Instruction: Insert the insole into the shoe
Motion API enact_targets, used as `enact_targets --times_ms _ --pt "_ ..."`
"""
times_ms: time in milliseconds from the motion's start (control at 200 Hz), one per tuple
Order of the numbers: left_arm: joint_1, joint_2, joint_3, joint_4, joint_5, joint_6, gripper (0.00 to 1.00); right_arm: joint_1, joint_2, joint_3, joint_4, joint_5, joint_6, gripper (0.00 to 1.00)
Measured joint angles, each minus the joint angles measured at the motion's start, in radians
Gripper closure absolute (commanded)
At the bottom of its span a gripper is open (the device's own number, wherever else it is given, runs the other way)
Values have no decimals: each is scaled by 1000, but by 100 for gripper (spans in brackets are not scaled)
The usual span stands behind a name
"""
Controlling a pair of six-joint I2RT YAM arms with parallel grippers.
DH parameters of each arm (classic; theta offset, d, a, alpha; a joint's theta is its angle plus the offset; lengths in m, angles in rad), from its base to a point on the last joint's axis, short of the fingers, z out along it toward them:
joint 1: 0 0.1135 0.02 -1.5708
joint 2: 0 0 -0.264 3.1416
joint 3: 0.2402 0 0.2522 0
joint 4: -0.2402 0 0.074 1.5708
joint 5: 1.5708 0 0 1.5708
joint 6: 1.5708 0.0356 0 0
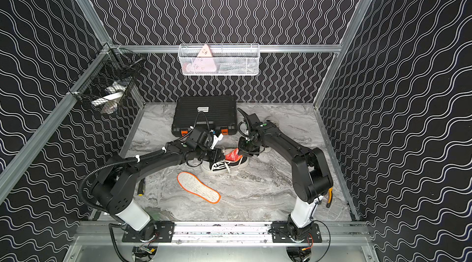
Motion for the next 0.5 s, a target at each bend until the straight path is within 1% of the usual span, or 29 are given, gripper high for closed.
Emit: enact_targets --times_ms 140,350,500 --pt "-6 9 5 2 3 0 100 7 8 4 22 -8 22 90" --pt "-11 7 5 5 5 1 100 45 87 80 34 -6 43 91" --pt "-11 -2 5 5 -2 1 100 63 125 117 12 23 24 91"
